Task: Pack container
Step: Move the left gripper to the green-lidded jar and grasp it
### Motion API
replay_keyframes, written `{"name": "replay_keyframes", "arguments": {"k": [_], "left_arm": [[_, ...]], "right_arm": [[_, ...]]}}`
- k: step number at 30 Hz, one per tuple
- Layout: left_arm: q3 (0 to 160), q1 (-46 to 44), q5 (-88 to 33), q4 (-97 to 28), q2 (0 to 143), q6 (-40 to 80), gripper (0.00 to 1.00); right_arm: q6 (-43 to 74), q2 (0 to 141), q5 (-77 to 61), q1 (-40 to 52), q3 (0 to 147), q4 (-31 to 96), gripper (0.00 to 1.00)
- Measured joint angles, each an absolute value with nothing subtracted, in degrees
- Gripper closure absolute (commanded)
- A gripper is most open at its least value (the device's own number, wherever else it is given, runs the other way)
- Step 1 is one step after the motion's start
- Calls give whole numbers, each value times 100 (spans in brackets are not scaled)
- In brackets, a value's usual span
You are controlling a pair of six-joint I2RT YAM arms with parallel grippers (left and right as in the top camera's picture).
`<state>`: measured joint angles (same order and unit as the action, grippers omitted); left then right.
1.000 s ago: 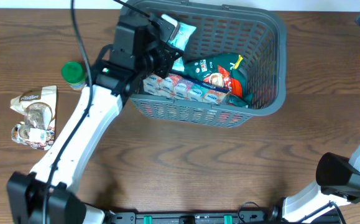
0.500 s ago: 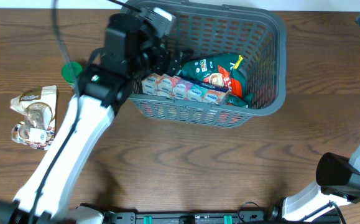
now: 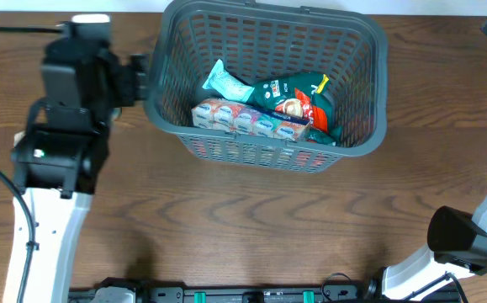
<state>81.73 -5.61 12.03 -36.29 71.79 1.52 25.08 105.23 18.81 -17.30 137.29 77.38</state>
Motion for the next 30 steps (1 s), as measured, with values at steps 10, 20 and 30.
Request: {"name": "replay_keyframes", "arguments": {"k": [10, 20, 30], "left_arm": [[8573, 432, 871, -4307, 8490, 644, 11], [10490, 790, 303, -5430, 10678, 773, 4], [10731, 934, 119, -5789, 11548, 1068, 1]], "right_arm": [[2508, 10523, 1883, -1730, 13729, 7736, 1], [2506, 10523, 1881, -1730, 13729, 7736, 1], [2508, 10523, 1881, -1730, 13729, 7736, 1]]}}
